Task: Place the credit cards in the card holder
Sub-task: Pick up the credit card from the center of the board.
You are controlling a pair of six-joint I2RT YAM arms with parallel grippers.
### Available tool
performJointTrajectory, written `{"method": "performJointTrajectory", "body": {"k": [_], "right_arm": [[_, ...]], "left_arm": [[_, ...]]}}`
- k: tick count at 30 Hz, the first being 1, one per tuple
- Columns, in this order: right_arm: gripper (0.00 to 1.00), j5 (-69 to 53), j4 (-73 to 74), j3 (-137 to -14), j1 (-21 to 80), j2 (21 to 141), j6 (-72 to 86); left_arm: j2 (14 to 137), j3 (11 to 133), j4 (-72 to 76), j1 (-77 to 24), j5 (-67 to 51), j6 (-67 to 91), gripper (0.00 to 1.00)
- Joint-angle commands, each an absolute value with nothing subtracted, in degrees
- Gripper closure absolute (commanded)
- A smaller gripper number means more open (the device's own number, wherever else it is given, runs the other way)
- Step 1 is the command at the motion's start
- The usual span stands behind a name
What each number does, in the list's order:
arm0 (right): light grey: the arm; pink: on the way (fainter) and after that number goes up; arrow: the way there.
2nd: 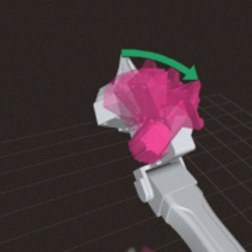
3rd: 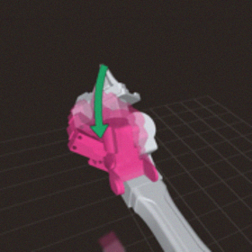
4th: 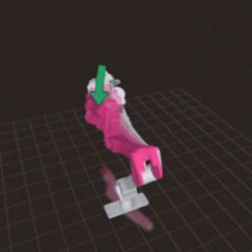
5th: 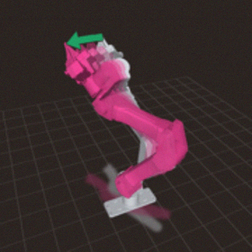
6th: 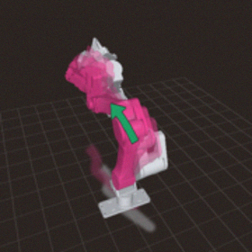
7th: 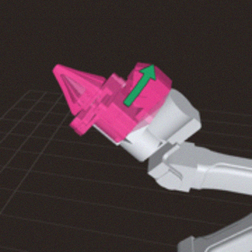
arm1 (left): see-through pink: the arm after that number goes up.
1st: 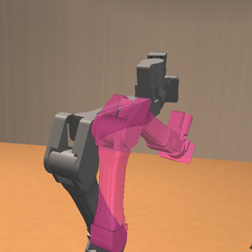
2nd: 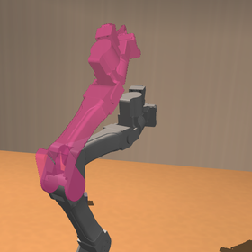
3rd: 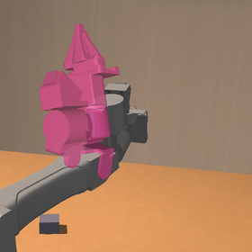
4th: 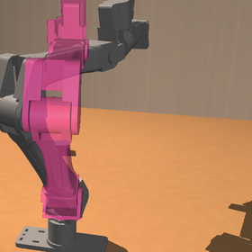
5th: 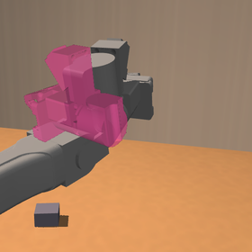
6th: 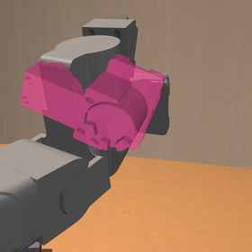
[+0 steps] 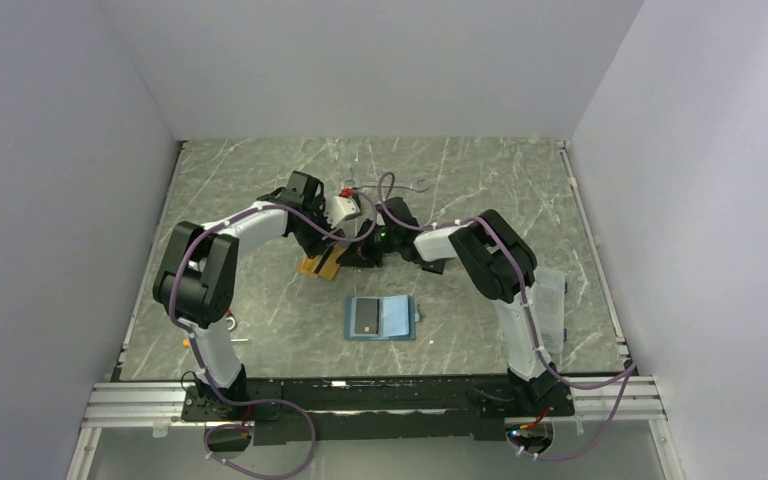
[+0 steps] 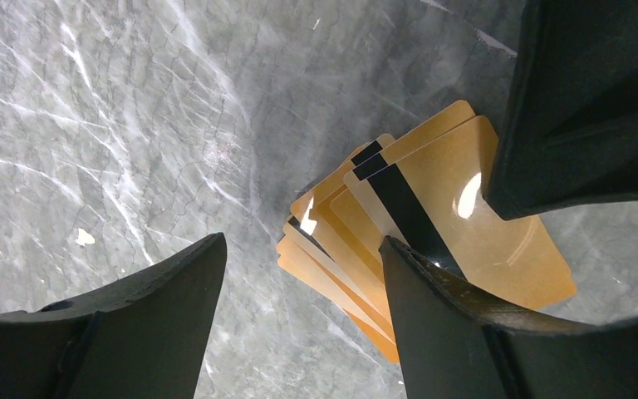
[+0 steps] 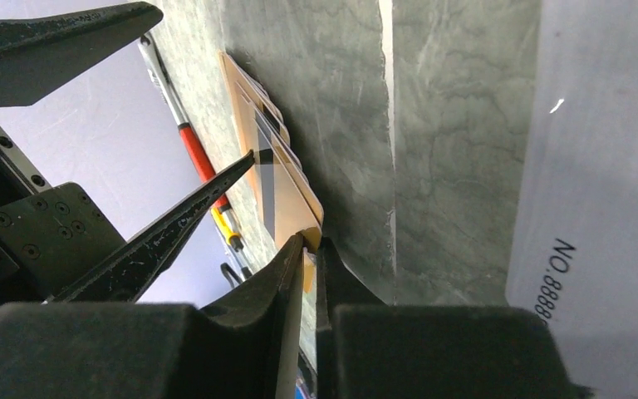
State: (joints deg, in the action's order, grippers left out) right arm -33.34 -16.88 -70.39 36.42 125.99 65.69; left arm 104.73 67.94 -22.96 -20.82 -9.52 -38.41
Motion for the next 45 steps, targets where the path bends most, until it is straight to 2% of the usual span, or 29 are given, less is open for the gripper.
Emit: {"method": "performJointTrajectory", "body": {"k": [1, 5, 17, 22, 26, 36, 45], "right_arm": [[0.94, -31.0, -18.0, -67.9, 36.1, 125.6, 65.5], [1.00, -30.8, -18.7, -65.6, 35.6, 124.1, 65.2], [1.00, -33.0, -25.5, -62.4, 35.1, 121.4, 65.6], [1.00, -37.0, -32.8, -63.2, 35.0, 121.1, 65.6], [1.00, -38.4, -32.2, -64.0, 35.0, 119.7, 62.7], [1.00, -38.5, -27.3, -65.6, 35.1, 116.7, 55.4], [1.00, -41.6, -32.0, -65.2, 35.1, 114.9, 53.4]], "left_arm": [[105.7, 68.9, -26.1, -19.8, -12.4, -38.8, 0.25], [106.8, 70.1, -26.7, -18.4, -11.6, -39.0, 0.25], [106.5, 70.9, -27.9, -17.9, -10.6, -38.5, 0.28], [102.7, 76.5, -34.3, -13.2, -20.3, -34.2, 0.19], [99.3, 78.8, -38.0, -9.3, -31.0, -30.4, 0.04], [101.1, 78.6, -44.0, -5.8, -44.6, -29.9, 0.01], [99.0, 70.8, -35.7, -2.9, -55.9, -25.0, 0.01]]}}
